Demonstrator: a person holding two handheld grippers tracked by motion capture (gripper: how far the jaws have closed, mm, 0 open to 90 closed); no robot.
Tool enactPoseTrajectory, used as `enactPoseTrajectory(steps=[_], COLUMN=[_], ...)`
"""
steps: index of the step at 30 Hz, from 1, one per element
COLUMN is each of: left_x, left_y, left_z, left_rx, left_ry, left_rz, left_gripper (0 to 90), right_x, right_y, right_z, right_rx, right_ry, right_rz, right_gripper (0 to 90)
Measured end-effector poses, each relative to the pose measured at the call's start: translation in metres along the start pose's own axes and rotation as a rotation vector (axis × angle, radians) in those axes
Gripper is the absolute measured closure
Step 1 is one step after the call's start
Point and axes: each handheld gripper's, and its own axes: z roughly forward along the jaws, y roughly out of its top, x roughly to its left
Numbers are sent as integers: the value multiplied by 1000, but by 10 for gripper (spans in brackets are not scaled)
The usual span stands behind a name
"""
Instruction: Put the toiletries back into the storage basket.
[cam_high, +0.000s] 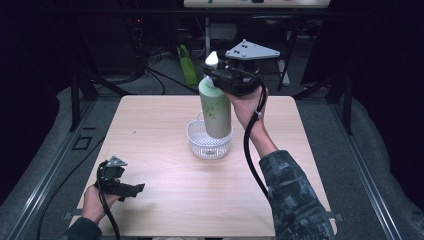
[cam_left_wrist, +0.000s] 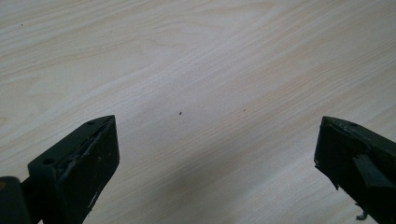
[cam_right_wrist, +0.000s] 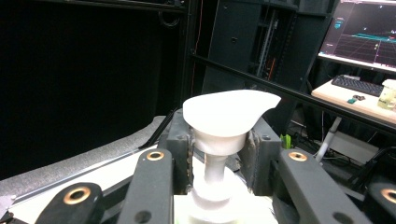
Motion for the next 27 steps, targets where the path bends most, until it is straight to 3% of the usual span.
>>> enactPoseTrajectory(steps=[27], left_x=[2], left_y=[0], left_z=[-1], left_rx=[-4], left_ry=[1], left_rz=[-5], left_gripper=[1], right_x=[-8], right_y=[-35], right_z=[33], right_rx=[28], right_ry=[-2], right_rz=[56], right_gripper=[677])
